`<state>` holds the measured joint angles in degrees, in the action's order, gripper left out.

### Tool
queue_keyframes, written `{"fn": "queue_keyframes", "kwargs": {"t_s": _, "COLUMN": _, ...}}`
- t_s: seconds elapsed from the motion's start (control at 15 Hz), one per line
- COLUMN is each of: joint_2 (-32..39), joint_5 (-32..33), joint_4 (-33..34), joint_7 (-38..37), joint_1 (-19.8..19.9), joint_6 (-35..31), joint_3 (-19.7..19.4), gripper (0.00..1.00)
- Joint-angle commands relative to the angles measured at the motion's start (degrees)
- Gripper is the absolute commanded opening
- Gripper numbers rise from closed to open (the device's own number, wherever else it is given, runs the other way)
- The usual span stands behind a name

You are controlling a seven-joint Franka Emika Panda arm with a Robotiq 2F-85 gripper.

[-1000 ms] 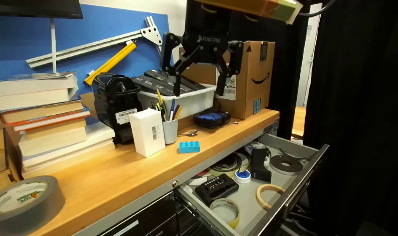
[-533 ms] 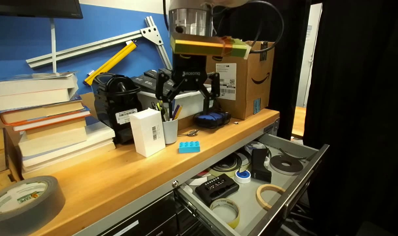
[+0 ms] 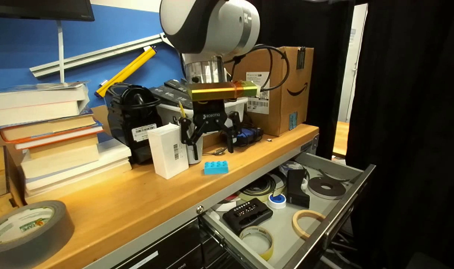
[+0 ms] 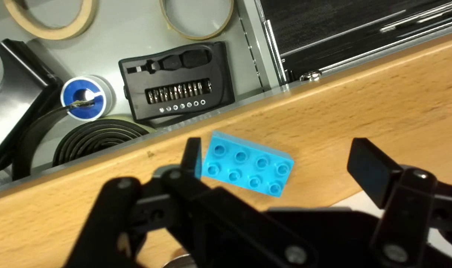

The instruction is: Put the Lego in the open drawer and then close the drawer

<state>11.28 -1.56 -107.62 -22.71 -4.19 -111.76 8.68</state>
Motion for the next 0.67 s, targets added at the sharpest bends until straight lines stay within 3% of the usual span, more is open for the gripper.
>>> {"fn": "queue_keyframes", "kwargs": {"t_s": 0.0, "joint_2": 3.1, "joint_5": -1.3, "joint_4": 3.1, "joint_7": 3.0, "joint_1": -0.8, "joint_6": 0.8, "joint_3": -2.1, "gripper": 1.00}}
{"fn": "queue_keyframes", "kwargs": {"t_s": 0.6, "joint_2": 5.3, "joint_5": -6.8, "joint_4": 1.3, "joint_7": 8.1, "joint_1": -0.4, "joint_6": -4.1, "joint_3": -3.2, "gripper": 1.00}}
